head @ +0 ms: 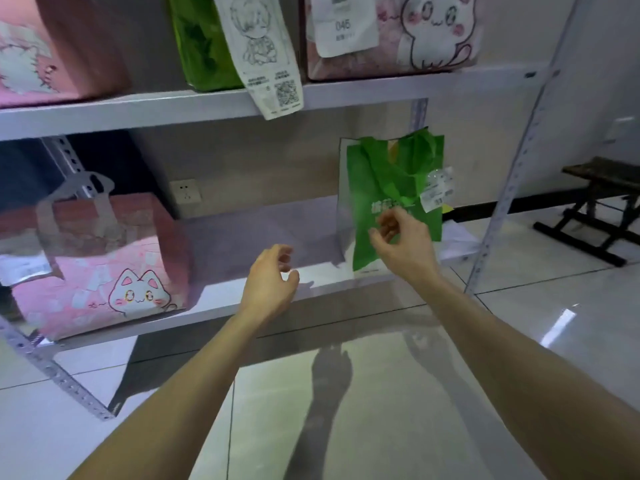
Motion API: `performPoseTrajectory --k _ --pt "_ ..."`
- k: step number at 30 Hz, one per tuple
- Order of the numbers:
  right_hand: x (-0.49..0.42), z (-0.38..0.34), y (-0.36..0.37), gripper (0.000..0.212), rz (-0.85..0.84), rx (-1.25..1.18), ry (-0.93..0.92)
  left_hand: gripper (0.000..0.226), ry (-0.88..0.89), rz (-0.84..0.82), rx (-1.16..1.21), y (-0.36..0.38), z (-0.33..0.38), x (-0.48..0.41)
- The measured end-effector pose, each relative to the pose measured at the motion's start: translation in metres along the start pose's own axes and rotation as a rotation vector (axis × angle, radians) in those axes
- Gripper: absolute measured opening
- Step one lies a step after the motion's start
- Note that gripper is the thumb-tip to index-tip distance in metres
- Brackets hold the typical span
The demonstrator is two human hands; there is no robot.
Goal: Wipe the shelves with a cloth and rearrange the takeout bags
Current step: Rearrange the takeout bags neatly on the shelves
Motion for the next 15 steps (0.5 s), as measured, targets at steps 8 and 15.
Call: performPoseTrajectory --k 8,15 --pt "0.014 0.121 -0.034 0.087 0.104 -0.064 0.412 0.094 -0.035 -0.217 0.223 0.079 0.051 -0.046" --pt "-0.002 0.126 0.017 0.092 -0.186 -0.349 0.378 0.094 -0.052 -0.278 0.315 0.082 0.034 -0.049"
Point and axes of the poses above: each hand's wrist, its own x-axis away from the middle knuckle, its own y-axis out of the palm, z = x × y, the point moved 4 cm from there along -x, towards the middle knuckle, and after that the axes turned 11 degrees about -z, right-handed, at the moved point
